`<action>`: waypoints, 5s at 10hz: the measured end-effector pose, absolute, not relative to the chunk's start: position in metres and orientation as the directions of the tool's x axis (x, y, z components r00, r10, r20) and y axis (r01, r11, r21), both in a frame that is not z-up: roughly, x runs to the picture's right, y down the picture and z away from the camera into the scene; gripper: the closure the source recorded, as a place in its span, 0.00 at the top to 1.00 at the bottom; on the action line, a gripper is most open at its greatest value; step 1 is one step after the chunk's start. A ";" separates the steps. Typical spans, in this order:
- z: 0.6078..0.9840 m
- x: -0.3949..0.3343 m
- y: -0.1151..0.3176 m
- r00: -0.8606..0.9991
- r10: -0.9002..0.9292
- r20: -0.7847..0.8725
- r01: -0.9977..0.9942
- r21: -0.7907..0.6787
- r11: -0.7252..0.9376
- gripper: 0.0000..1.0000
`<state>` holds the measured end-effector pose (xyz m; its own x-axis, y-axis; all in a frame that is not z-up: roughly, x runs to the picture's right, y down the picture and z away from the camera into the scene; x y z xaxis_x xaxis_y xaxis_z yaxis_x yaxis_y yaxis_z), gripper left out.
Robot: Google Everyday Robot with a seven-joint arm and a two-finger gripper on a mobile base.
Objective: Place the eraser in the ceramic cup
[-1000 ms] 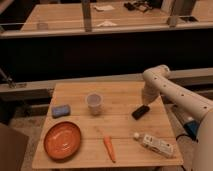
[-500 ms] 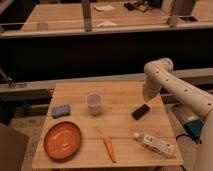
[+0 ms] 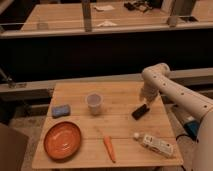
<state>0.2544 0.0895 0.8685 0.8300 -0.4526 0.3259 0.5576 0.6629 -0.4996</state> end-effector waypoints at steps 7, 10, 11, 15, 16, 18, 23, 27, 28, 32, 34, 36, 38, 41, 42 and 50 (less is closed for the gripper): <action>0.894 0.254 0.119 0.822 -0.455 0.343 0.570 -0.506 0.647 0.66; 0.898 0.253 0.123 0.816 -0.458 0.352 0.578 -0.503 0.643 0.48; 0.894 0.259 0.120 0.816 -0.465 0.342 0.578 -0.502 0.644 0.37; 0.878 0.259 0.106 0.817 -0.472 0.331 0.576 -0.491 0.654 0.15; 0.871 0.260 0.097 0.813 -0.479 0.332 0.582 -0.486 0.652 0.16; 0.854 0.261 0.082 0.809 -0.481 0.337 0.587 -0.485 0.648 0.30; 0.872 0.254 0.098 0.799 -0.484 0.358 0.602 -0.481 0.638 0.68; 0.875 0.254 0.100 0.792 -0.485 0.370 0.610 -0.483 0.628 0.67; 0.881 0.253 0.103 0.790 -0.486 0.375 0.613 -0.482 0.625 0.61; 0.894 0.255 0.118 0.785 -0.491 0.378 0.619 -0.484 0.618 0.59; 0.896 0.257 0.120 0.783 -0.494 0.377 0.622 -0.482 0.618 0.54; 0.888 0.257 0.111 0.779 -0.507 0.370 0.627 -0.475 0.618 0.36; 0.879 0.260 0.104 0.781 -0.514 0.354 0.624 -0.474 0.621 0.22; 0.874 0.262 0.095 0.775 -0.525 0.351 0.631 -0.467 0.620 0.25; 0.873 0.261 0.094 0.773 -0.525 0.356 0.634 -0.466 0.617 0.33; 0.889 0.255 0.102 0.753 -0.531 0.389 0.658 -0.452 0.602 0.52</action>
<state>0.2549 0.1016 0.8895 0.7529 -0.5311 0.3886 0.6581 0.6019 -0.4524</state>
